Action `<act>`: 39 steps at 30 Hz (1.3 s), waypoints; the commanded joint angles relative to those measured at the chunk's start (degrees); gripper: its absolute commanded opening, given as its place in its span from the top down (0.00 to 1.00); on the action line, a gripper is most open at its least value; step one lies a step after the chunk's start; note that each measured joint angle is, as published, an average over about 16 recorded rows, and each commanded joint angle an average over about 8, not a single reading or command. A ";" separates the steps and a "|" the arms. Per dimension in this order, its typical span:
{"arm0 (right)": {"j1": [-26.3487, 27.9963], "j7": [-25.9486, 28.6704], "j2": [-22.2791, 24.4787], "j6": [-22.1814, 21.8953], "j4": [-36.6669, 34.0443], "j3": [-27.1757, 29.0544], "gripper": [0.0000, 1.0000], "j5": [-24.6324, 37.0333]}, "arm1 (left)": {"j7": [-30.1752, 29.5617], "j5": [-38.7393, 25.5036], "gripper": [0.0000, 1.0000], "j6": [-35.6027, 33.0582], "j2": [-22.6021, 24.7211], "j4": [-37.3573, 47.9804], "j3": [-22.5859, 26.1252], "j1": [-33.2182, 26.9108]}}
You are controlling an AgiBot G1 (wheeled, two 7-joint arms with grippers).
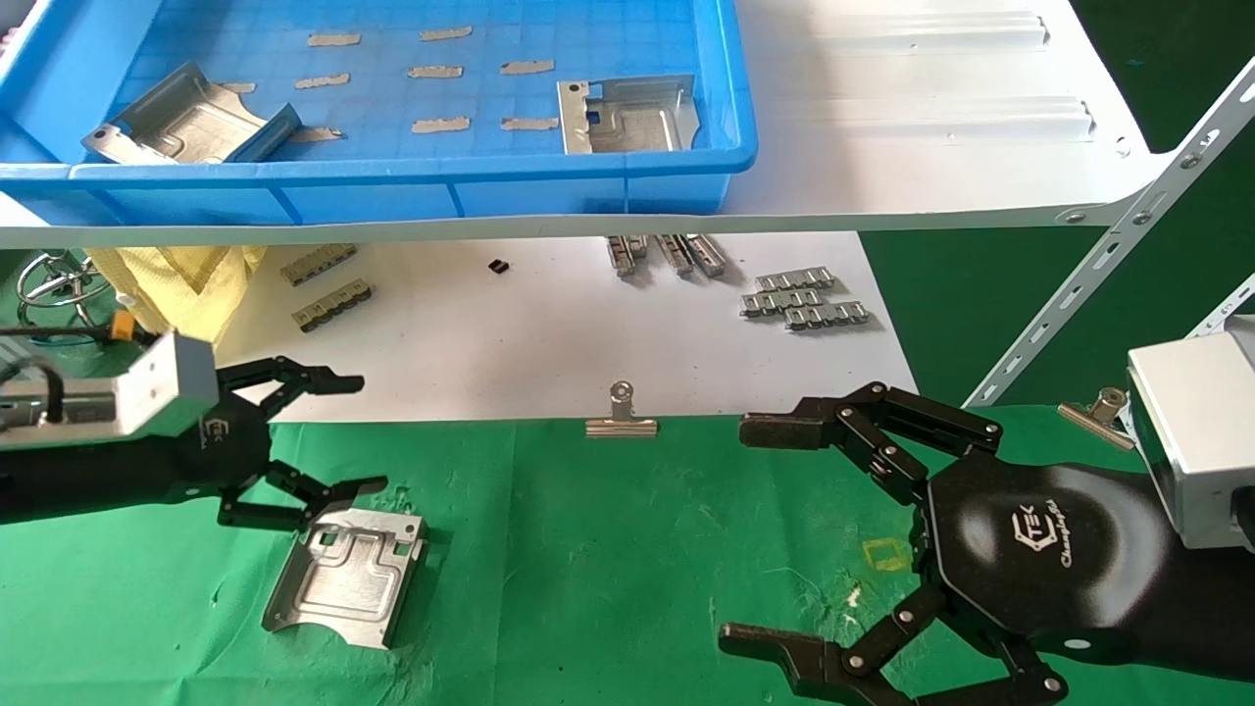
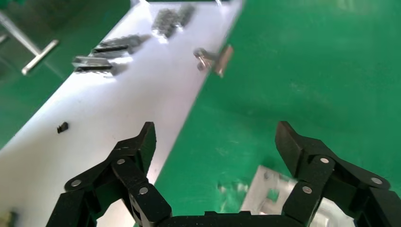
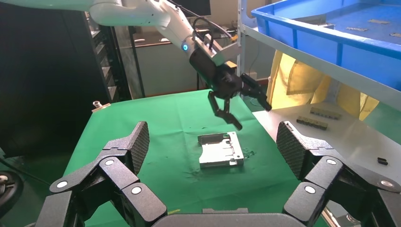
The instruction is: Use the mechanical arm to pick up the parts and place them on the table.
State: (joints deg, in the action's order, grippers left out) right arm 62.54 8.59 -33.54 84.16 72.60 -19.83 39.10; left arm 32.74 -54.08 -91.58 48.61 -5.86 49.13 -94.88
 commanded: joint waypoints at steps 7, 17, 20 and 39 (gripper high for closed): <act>0.01 -0.01 0.00 0.00 -0.01 -0.01 0.00 0.00 | -4.77 1.27 0.00 0.66 -1.50 -7.58 -3.65 3.66; 0.01 -0.01 0.00 0.00 -0.01 -0.02 0.00 -0.01 | -12.37 3.42 0.00 1.68 -3.87 -19.40 -9.44 9.48; 0.01 -0.01 0.00 0.00 -0.01 -0.02 0.00 -0.01 | -14.65 4.06 0.00 1.99 -4.59 -22.94 -11.17 11.23; 0.01 -0.02 0.01 0.00 -0.01 -0.03 0.00 -0.02 | -29.10 8.15 0.00 3.94 -9.10 -45.38 -22.17 22.30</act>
State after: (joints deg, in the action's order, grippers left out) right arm 62.55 8.57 -33.53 84.16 72.59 -19.87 39.08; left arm 3.65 -45.93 -87.64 39.51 -51.22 26.97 -72.59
